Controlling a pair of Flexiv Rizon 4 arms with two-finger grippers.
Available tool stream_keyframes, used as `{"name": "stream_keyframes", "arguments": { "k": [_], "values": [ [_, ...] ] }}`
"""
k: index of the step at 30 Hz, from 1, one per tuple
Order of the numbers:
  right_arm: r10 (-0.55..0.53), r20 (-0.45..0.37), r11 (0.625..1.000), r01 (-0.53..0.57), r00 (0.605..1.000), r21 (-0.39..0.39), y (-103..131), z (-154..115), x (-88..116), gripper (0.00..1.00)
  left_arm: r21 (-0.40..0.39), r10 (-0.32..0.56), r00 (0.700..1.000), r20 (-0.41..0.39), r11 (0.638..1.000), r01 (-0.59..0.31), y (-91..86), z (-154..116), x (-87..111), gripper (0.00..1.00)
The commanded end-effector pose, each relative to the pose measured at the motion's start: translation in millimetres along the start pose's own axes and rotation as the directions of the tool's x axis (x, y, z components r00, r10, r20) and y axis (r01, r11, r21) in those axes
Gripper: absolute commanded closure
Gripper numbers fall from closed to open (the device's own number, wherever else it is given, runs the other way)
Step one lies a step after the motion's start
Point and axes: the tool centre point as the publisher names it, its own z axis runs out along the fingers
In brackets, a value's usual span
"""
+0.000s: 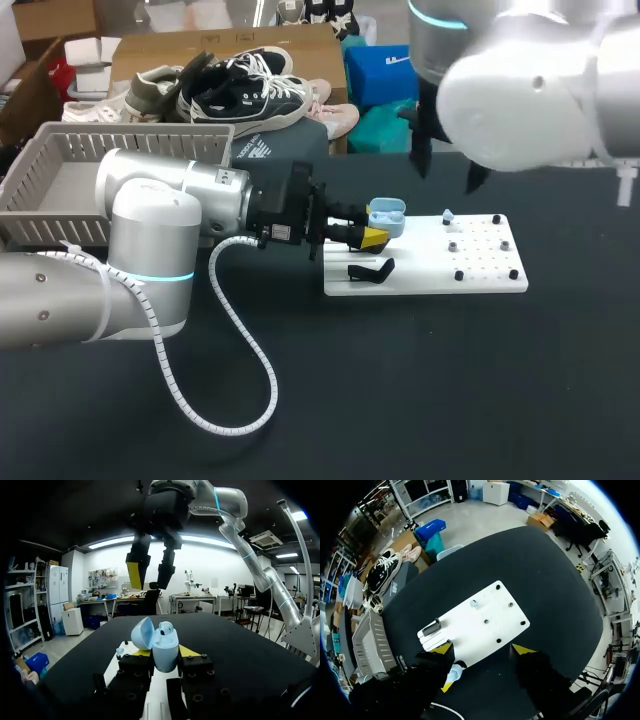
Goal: Pick up each earbud case from the left stands, insert the matching earbuds, close the lid, and place the case in the box.
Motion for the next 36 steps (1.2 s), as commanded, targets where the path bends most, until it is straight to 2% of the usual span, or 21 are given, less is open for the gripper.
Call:
{"name": "stream_keyframes", "arguments": {
  "k": [1, 3, 5, 6, 10, 13, 22, 27, 29, 31, 36],
  "values": [
    [0.005, 0.026, 0.981, 0.0, 1.0, -0.193, -13.0, 15.3, -2.2, 0.31, -0.002, 0.001, 1.0, 0.0, 1.0, -0.001, -0.2, 0.5, 0.3, 1.0],
    [-0.004, 0.032, 0.98, 0.01, 0.999, -0.201, -13.2, 22.7, -5.5, 0.37, -0.002, 0.001, 1.0, 0.0, 1.0, -0.001, -0.2, 0.5, 0.3, 1.0],
    [-0.022, 0.041, 0.977, 0.03, 0.999, -0.211, -12.8, 28.6, -8.3, 0.49, -0.002, 0.001, 1.0, 0.0, 1.0, -0.001, -0.2, 0.5, 0.3, 1.0],
    [-0.037, 0.05, 0.977, 0.047, 0.998, -0.208, -12.8, 31.8, -10.1, 0.5, -0.002, 0.001, 1.0, 0.0, 1.0, -0.001, -0.2, 0.5, 0.3, 1.0],
    [-0.068, 0.063, 0.973, 0.08, 0.996, -0.216, -11.1, 44.3, -15.1, 0.48, -0.002, 0.001, 1.0, 0.0, 1.0, -0.001, -0.2, 0.5, 0.3, 1.0],
    [-0.095, 0.062, 0.969, 0.106, 0.994, -0.224, -8.7, 54.2, -17.1, 0.51, -0.002, 0.001, 1.0, 0.0, 1.0, -0.001, -0.2, 0.5, 0.3, 1.0],
    [-0.174, 0.049, 0.96, 0.18, 0.984, -0.215, 1.0, 82.4, -21.7, 0.52, -0.002, 0.001, 1.0, 0.0, 1.0, -0.001, -0.2, 0.5, 0.3, 1.0],
    [-0.181, 0.037, 0.962, 0.184, 0.983, -0.204, 6.4, 98.1, -26.0, 0.5, -0.002, 0.001, 1.0, 0.0, 1.0, -0.001, -0.2, 0.5, 0.3, 1.0],
    [-0.178, 0.033, 0.963, 0.181, 0.983, -0.198, 7.9, 104.2, -28.2, 0.44, -0.002, 0.001, 1.0, 0.0, 1.0, -0.001, -0.2, 0.5, 0.3, 1.0],
    [-0.175, 0.028, 0.964, 0.177, 0.984, -0.196, 9.0, 108.2, -29.5, 0.43, -0.002, 0.001, 1.0, 0.0, 1.0, -0.001, -0.2, 0.5, 0.3, 1.0],
    [-0.161, 0.017, 0.968, 0.161, 0.987, -0.194, 9.0, 119.2, -35.6, 0.51, -0.002, 0.001, 1.0, 0.0, 1.0, -0.001, -0.2, 0.5, 0.3, 1.0]
  ]
}}
